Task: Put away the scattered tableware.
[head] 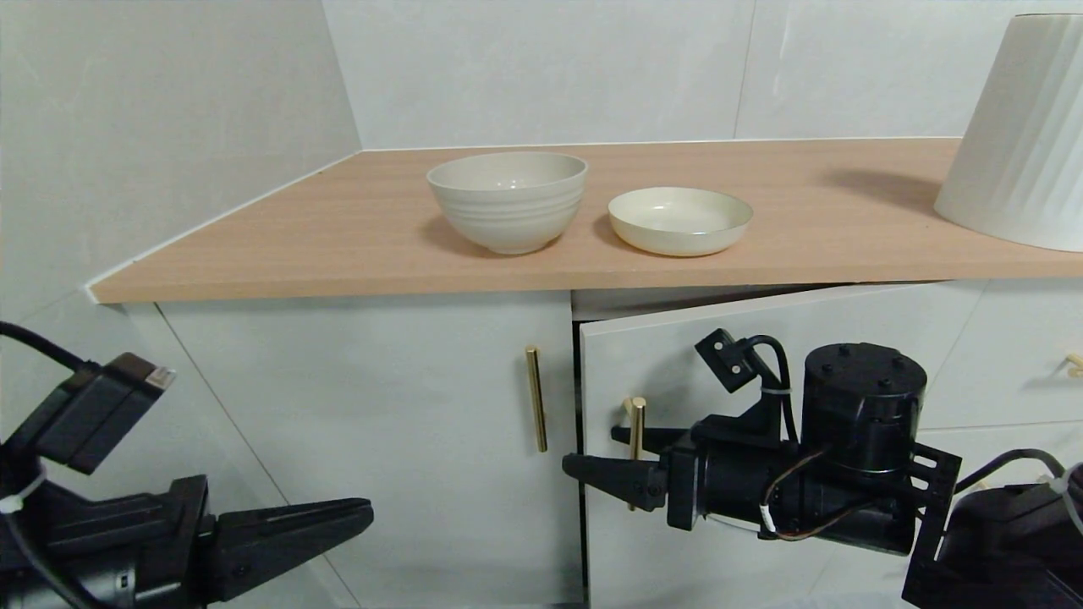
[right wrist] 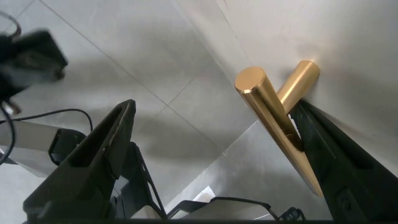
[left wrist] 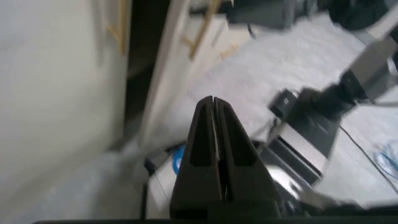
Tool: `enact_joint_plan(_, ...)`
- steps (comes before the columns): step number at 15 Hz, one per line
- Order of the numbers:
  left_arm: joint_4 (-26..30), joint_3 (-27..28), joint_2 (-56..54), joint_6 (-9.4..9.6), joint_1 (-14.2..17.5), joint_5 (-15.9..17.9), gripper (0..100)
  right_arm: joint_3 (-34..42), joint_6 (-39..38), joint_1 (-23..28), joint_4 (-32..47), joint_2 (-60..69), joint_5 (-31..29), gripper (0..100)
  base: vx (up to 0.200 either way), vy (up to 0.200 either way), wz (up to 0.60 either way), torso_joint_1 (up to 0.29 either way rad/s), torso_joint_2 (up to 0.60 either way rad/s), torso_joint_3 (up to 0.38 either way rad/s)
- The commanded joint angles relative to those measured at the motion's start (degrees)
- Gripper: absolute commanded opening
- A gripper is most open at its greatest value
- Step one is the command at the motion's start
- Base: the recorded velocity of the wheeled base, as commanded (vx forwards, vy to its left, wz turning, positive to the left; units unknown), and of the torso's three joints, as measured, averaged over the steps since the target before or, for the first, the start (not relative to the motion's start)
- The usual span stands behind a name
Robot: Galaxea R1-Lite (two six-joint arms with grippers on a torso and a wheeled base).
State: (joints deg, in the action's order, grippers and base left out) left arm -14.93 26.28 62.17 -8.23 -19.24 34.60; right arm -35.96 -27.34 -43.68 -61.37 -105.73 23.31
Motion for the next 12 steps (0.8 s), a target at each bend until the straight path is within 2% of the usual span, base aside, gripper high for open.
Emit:
enact_joint_plan(1,-2.0,1.1,8.1,0.32,-0.1,-1.2,0,0.3,-0.1,0.0,0.0,-0.2,0.0,100,0.0,0.0,0.0,0.0,0.0,0.0)
enact_joint_plan(3,-4.6,2.0,12.5,2.08,-1.3,-1.5,0,0.7,-0.1,0.1,0.0,-0.2,0.0,100,0.0,0.0,0.0,0.0,0.0,0.0)
enact_joint_plan(4,-7.5,4.3,16.7,2.6,-1.9,-1.5,0,0.8,-0.1,0.2,0.0,0.0,0.0,100,0.0,0.0,0.0,0.0,0.0,0.0)
enact_joint_plan(7,-9.4,9.7,25.5,2.25,-3.1,-1.2,0,1.3,-0.4,0.2,-0.8,0.2,0.0,100,0.0,0.0,0.0,0.0,0.0,0.0)
enact_joint_plan(8,-11.3,9.5,28.7,2.34,-3.7,-1.3,0,1.6,-1.0,0.2,-0.9,0.2,0.0,100,0.0,0.0,0.0,0.0,0.0,0.0)
enact_joint_plan(10,-20.8,7.1,34.0,2.16,-4.2,-1.7,0,1.7,-1.3,0.2,-0.9,0.7,0.0,100,0.0,0.0,0.0,0.0,0.0,0.0)
enact_joint_plan(11,-23.7,6.2,35.0,1.46,-4.8,-2.4,0,1.8,-1.3,0.2,-1.3,1.0,0.0,100,0.0,0.0,0.0,0.0,0.0,0.0)
enact_joint_plan(12,-25.4,6.1,35.7,-0.03,-5.5,-3.6,0,1.9,-1.3,0.2,-1.5,1.1,0.0,100,0.0,0.0,0.0,0.0,0.0,0.0)
